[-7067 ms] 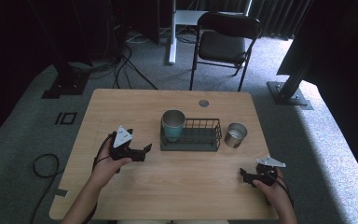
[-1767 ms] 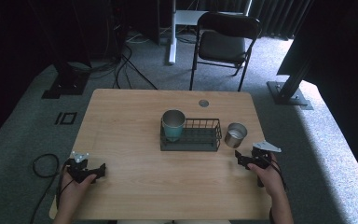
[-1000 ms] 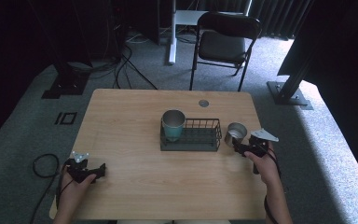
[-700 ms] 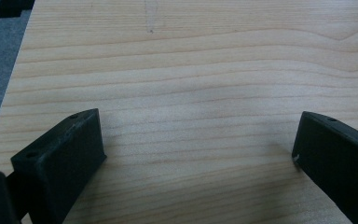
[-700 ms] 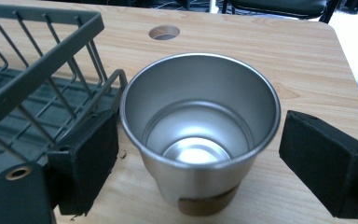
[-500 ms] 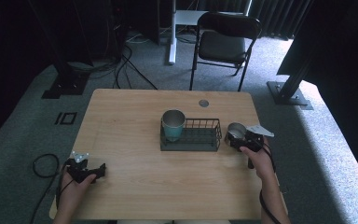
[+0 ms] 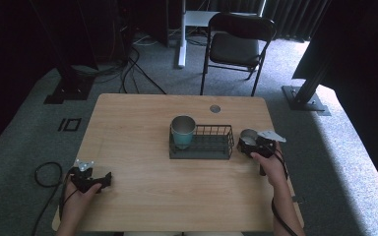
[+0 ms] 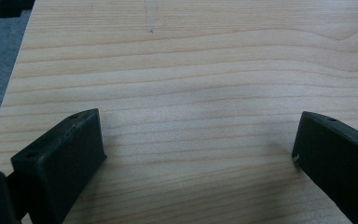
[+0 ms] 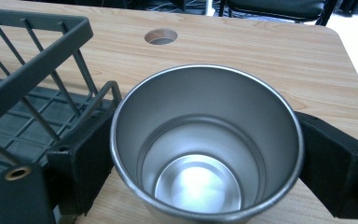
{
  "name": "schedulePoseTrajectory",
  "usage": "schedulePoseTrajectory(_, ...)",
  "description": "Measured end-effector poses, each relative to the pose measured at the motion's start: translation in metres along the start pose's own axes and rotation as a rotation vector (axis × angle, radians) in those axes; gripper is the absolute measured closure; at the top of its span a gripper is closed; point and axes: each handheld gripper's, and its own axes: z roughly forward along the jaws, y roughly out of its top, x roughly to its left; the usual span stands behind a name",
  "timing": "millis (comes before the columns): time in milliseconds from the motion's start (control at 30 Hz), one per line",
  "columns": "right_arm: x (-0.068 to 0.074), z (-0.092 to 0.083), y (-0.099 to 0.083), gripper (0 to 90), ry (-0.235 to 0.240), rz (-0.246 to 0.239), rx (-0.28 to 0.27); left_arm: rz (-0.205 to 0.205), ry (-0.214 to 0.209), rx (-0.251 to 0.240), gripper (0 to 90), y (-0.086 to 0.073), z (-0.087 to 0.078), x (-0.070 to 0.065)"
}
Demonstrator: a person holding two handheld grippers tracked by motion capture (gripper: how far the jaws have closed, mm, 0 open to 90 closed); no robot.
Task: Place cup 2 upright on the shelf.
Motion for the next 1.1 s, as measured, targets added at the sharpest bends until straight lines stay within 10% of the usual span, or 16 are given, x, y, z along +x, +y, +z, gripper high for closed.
schedulePoseTrajectory(1100,-0.001,-0.030,0.048,13.0,-0.010,-0.002,-0.043,0.000,0.000,0.000,2.5,0.000,0.000,0.000)
